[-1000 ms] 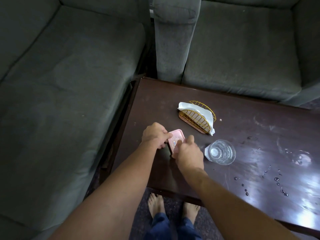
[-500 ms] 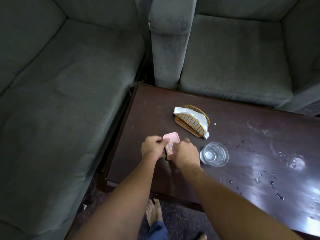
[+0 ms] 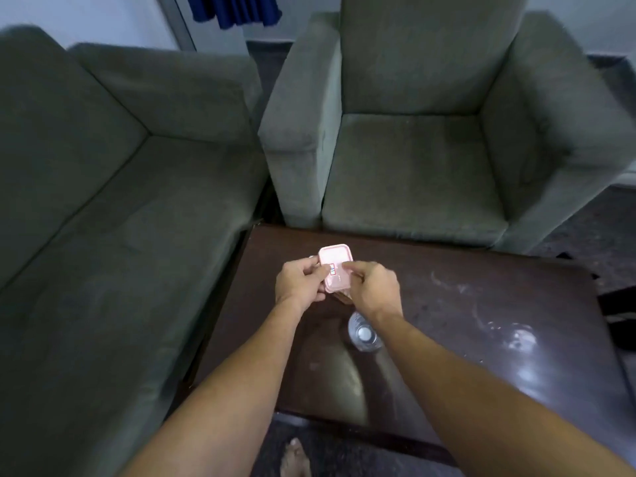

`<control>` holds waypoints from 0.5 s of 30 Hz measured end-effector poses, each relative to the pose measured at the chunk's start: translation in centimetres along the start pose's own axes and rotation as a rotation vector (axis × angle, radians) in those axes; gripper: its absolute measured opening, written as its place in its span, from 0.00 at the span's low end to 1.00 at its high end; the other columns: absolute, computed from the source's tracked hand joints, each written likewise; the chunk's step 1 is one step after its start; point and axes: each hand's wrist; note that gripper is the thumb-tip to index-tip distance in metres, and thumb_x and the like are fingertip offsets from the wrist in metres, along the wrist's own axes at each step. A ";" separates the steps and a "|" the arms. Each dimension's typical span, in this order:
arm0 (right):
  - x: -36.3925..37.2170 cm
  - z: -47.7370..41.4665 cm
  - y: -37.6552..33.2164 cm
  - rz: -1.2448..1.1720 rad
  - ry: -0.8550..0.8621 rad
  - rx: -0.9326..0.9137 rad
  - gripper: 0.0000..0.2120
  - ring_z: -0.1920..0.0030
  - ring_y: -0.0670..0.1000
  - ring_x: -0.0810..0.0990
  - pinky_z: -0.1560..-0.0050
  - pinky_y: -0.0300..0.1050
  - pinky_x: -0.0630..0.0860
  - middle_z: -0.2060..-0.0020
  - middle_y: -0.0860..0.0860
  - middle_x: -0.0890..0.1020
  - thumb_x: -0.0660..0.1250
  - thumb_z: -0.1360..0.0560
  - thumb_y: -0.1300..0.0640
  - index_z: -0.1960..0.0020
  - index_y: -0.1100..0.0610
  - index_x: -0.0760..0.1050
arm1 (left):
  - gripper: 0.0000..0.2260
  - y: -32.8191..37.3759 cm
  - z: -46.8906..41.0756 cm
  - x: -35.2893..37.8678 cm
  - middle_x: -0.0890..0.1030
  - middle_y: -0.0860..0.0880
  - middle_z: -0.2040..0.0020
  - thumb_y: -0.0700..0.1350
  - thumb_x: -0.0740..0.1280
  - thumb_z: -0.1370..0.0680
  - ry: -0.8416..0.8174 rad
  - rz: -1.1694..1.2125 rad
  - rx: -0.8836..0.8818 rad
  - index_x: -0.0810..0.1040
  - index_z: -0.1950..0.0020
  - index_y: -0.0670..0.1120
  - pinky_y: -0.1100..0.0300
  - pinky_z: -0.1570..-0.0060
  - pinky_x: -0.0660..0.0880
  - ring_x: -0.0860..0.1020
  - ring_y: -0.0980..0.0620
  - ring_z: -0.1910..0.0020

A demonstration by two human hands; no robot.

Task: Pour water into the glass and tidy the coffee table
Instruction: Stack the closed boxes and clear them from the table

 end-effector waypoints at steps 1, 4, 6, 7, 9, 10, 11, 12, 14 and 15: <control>-1.8 -0.4 0.1 -0.012 0.038 0.003 0.17 0.42 0.58 0.83 0.43 0.45 0.76 0.43 0.55 0.86 0.68 0.24 0.60 0.39 0.49 0.84 | 0.15 1.7 0.3 1.0 0.86 0.45 0.54 0.41 0.72 0.21 -0.017 0.004 0.017 0.81 0.34 0.46 0.61 0.70 0.81 0.83 0.56 0.68; -6.8 -1.6 0.6 -0.032 0.149 0.004 0.16 0.44 0.59 0.84 0.45 0.46 0.78 0.46 0.55 0.87 0.67 0.24 0.58 0.39 0.47 0.84 | 0.14 5.9 0.6 4.6 0.87 0.45 0.54 0.42 0.72 0.21 -0.060 -0.003 0.078 0.83 0.35 0.46 0.59 0.69 0.80 0.82 0.54 0.67; -9.9 -2.5 1.3 -0.042 0.234 0.003 0.15 0.44 0.60 0.83 0.45 0.48 0.79 0.47 0.55 0.87 0.66 0.24 0.58 0.40 0.48 0.84 | 0.14 8.1 0.5 7.4 0.88 0.44 0.55 0.43 0.73 0.21 -0.084 -0.017 0.125 0.83 0.36 0.47 0.57 0.66 0.81 0.82 0.52 0.67; -11.2 -3.0 1.7 -0.053 0.267 0.009 0.15 0.45 0.60 0.83 0.46 0.49 0.79 0.48 0.55 0.87 0.66 0.24 0.58 0.40 0.49 0.84 | 0.14 9.0 0.3 8.8 0.88 0.44 0.55 0.43 0.73 0.21 -0.096 -0.016 0.145 0.83 0.36 0.46 0.56 0.65 0.81 0.82 0.52 0.68; -13.6 -3.9 2.9 -0.091 0.322 0.044 0.14 0.45 0.58 0.84 0.45 0.49 0.80 0.49 0.54 0.88 0.66 0.24 0.58 0.42 0.51 0.84 | 0.13 10.5 -0.1 11.7 0.87 0.44 0.55 0.43 0.73 0.22 -0.125 -0.013 0.169 0.84 0.37 0.45 0.54 0.65 0.82 0.80 0.52 0.70; -14.7 -4.4 3.6 -0.102 0.352 0.060 0.13 0.45 0.58 0.84 0.44 0.49 0.80 0.49 0.53 0.88 0.67 0.24 0.58 0.43 0.52 0.84 | 0.13 11.2 -0.4 13.2 0.87 0.44 0.56 0.43 0.73 0.22 -0.146 -0.017 0.176 0.84 0.38 0.45 0.54 0.65 0.81 0.80 0.52 0.70; -15.7 -4.8 4.5 -0.100 0.377 0.074 0.12 0.46 0.58 0.85 0.45 0.50 0.80 0.50 0.54 0.88 0.67 0.25 0.58 0.44 0.52 0.84 | 0.13 11.8 -0.6 14.6 0.87 0.44 0.56 0.42 0.73 0.22 -0.171 -0.020 0.180 0.84 0.38 0.44 0.56 0.66 0.80 0.80 0.52 0.71; -16.7 -5.2 5.4 -0.087 0.393 0.086 0.12 0.46 0.58 0.85 0.46 0.50 0.81 0.51 0.54 0.88 0.68 0.25 0.58 0.44 0.53 0.84 | 0.13 12.3 -0.9 16.1 0.87 0.44 0.55 0.42 0.73 0.22 -0.198 -0.017 0.180 0.84 0.37 0.44 0.58 0.69 0.79 0.80 0.53 0.71; -18.8 -5.8 7.1 -0.060 0.414 0.112 0.12 0.47 0.59 0.85 0.47 0.50 0.81 0.51 0.55 0.88 0.67 0.25 0.57 0.44 0.52 0.85 | 0.15 13.2 -1.0 19.2 0.86 0.44 0.55 0.41 0.73 0.22 -0.241 -0.003 0.180 0.82 0.35 0.43 0.62 0.74 0.76 0.79 0.53 0.70; -20.0 -6.0 8.1 -0.052 0.427 0.124 0.13 0.47 0.59 0.85 0.47 0.50 0.81 0.52 0.55 0.88 0.67 0.25 0.56 0.43 0.52 0.85 | 0.16 13.5 -0.9 20.9 0.86 0.44 0.56 0.40 0.72 0.21 -0.262 -0.001 0.189 0.80 0.33 0.43 0.63 0.75 0.76 0.79 0.53 0.70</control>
Point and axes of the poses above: each hand's wrist, its own z-axis away from the middle knuckle, its own x-axis out of the palm, y = z × x
